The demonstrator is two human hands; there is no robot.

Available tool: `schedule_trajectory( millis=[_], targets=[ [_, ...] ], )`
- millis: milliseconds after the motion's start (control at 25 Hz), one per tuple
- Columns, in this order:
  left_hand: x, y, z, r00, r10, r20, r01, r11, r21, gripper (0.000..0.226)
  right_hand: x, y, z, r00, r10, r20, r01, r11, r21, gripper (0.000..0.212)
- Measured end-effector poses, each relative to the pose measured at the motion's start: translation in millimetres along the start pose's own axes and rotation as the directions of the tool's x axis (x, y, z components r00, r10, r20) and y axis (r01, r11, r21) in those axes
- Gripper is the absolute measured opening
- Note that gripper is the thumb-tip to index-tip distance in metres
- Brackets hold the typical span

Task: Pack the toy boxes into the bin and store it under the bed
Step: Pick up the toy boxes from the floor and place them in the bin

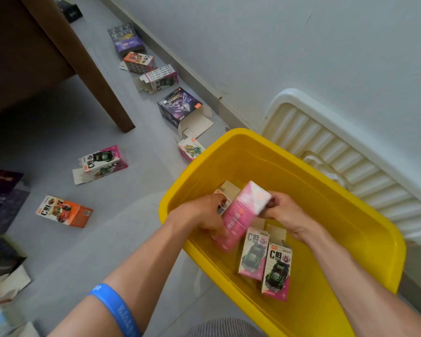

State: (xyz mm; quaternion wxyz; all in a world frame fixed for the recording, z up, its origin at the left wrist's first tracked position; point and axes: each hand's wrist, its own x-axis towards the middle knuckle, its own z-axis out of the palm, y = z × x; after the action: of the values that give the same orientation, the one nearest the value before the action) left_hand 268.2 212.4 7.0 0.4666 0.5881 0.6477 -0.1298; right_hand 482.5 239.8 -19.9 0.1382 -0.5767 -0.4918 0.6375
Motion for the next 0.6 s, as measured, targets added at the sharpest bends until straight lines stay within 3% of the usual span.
schedule_trajectory(
  millis=[80,200,320,440,520,600],
  targets=[
    [-1.1,4.5,-0.5,0.995,0.016,0.101,-0.002,0.99,-0.14,0.098,-2.3,4.7,-3.6,0.998,0.013,-0.063,-0.004,0.99,0.141,0.021],
    [-1.6,8.8,-1.0,0.989,0.089,0.116,-0.056,0.965,-0.256,0.081,-3.8,10.7,9.9,0.991,0.075,-0.112,-0.043,0.964,0.262,0.023],
    [-0.4,6.2,-2.2,0.991,0.09,0.095,-0.058,0.951,-0.304,0.073,-4.6,4.8,24.2,0.971,0.062,-0.233,0.018,0.945,0.326,0.026],
    [-3.9,6.0,1.6,0.988,0.093,-0.12,-0.123,0.955,-0.269,0.067,-11.2,-3.6,24.4,0.924,0.103,-0.369,0.067,0.905,0.42,0.007],
    [-7.7,8.9,5.6,0.947,0.152,-0.283,-0.18,0.981,-0.077,0.069,-20.2,-7.5,30.1,0.973,0.124,-0.195,-0.023,0.892,0.452,0.026],
    [-9.2,10.6,7.7,0.941,0.22,-0.259,-0.238,0.971,-0.04,0.069,-23.6,-6.3,43.2,0.99,0.122,-0.077,-0.092,0.945,0.314,0.053]
  ],
)
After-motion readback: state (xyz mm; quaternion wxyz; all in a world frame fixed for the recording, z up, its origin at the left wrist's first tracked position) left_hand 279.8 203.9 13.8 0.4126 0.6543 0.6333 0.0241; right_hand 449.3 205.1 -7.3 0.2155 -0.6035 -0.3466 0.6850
